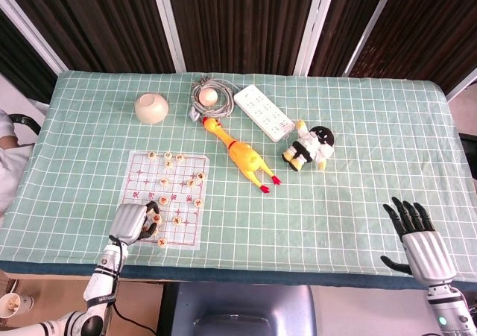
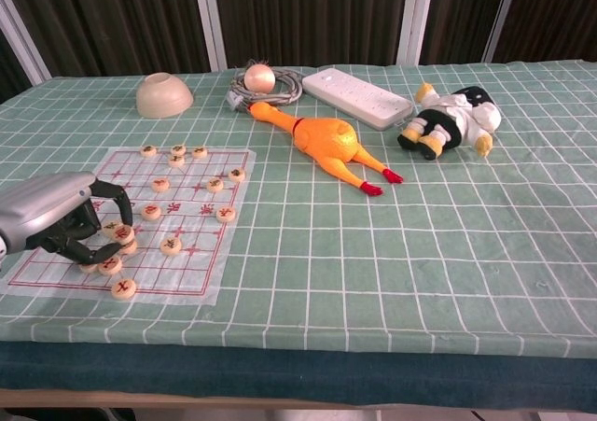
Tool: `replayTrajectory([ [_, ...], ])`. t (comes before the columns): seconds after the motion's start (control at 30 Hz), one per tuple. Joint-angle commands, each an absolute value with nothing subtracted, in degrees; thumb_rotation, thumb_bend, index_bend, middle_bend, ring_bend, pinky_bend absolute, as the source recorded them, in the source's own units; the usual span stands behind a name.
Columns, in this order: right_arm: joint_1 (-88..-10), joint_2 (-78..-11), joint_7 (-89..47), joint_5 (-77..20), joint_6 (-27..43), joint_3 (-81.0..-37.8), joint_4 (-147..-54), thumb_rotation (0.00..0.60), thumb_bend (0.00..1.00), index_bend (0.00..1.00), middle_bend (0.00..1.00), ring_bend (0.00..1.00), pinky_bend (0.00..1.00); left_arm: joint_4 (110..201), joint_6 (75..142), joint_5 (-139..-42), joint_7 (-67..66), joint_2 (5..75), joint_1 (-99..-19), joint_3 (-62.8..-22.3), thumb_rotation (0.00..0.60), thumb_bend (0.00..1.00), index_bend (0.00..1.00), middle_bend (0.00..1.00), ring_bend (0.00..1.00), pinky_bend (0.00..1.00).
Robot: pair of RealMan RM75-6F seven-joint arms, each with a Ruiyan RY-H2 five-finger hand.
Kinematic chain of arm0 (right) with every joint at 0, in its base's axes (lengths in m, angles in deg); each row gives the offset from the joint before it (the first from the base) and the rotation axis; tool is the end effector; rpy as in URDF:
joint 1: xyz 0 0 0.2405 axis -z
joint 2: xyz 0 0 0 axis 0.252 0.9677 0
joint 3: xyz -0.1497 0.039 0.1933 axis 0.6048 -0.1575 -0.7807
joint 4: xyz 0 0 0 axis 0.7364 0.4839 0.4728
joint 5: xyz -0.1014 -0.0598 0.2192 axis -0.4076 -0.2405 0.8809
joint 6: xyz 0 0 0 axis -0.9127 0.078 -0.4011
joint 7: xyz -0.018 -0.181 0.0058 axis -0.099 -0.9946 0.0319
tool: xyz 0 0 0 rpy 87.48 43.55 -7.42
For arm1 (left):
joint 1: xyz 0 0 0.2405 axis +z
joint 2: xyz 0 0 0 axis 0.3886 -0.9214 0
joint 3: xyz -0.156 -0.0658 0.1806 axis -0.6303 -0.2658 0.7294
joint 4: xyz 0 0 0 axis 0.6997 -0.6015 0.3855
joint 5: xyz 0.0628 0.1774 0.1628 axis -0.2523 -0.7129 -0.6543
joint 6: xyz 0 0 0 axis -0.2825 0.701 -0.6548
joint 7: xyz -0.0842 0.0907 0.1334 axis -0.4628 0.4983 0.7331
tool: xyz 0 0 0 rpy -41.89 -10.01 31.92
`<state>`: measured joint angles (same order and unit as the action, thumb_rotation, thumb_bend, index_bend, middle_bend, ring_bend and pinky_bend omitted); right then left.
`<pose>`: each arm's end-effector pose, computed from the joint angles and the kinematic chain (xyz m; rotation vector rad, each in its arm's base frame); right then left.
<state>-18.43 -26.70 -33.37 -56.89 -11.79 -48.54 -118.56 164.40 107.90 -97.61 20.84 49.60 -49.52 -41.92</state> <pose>-0.3113 -0.1992 0.0922 1.5565 -0.7991 0.7701 -0.2173 0.3244 -0.0704 -1.6700 -1.0167 -0.8219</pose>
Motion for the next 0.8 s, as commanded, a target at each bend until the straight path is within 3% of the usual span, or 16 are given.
replayTrajectory([
  [0.03,-18.4,-26.7,-33.4,-56.9,-11.8,-48.5,-118.6,0.600,0.11,0.00,0.00,0.00,0.00,164.1,108.2,-97.7,21.2,49.6,-49.5,-41.7,0.600,0.35,0.42,1.00,1.00,1.00],
  [0.4,-18.3,-26.6,-33.1,-56.9,-12.1,-48.6,-118.6,0.600,0.11,0.00,0.00,0.00,0.00,167.4,112.5,-102.3,21.6,48.1,-48.7,-40.1,0.600,0.35,0.35,1.00,1.00,1.00],
  [0.6,-18.2,-26.3,-32.6,-57.2,-12.2,-48.4,-118.5,0.600,0.11,0.00,0.00,0.00,0.00,174.1,124.1,-113.3,17.8,41.4,-44.8,-38.1,0.600,0.34,0.29,1.00,1.00,1.00],
  [0.63,-18.1,-26.3,-32.5,-57.2,-12.3,-48.4,-118.5,0.600,0.11,0.00,0.00,0.00,0.00,174.9,126.2,-115.5,15.7,39.7,-43.6,-36.9,0.600,0.34,0.26,0.95,0.99,1.00],
  [0.67,-18.0,-26.2,-32.4,-57.3,-12.4,-48.4,-118.6,0.600,0.11,0.00,0.00,0.00,0.00,175.6,128.6,-118.1,12.8,36.9,-41.8,-34.9,0.600,0.33,0.21,0.82,0.90,0.99],
  [0.7,-18.0,-26.2,-32.4,-57.3,-12.4,-48.4,-118.6,0.600,0.11,0.00,0.00,0.00,0.00,175.6,130.0,-119.3,11.3,34.8,-40.4,-33.5,0.600,0.32,0.15,0.59,0.69,0.91],
  [0.73,-18.0,-26.1,-32.6,-57.2,-12.4,-48.3,-118.6,0.600,0.11,0.00,0.00,0.00,0.00,175.4,131.1,-119.7,10.1,32.7,-39.0,-32.2,0.600,0.32,0.11,0.45,0.54,0.83],
  [0.8,-17.9,-26.0,-33.1,-57.1,-12.2,-48.2,-118.7,0.600,0.11,0.00,0.00,0.00,0.00,175.0,132.6,-119.6,5.3,28.4,-36.0,-29.4,0.600,0.32,0.02,0.14,0.16,0.46],
])
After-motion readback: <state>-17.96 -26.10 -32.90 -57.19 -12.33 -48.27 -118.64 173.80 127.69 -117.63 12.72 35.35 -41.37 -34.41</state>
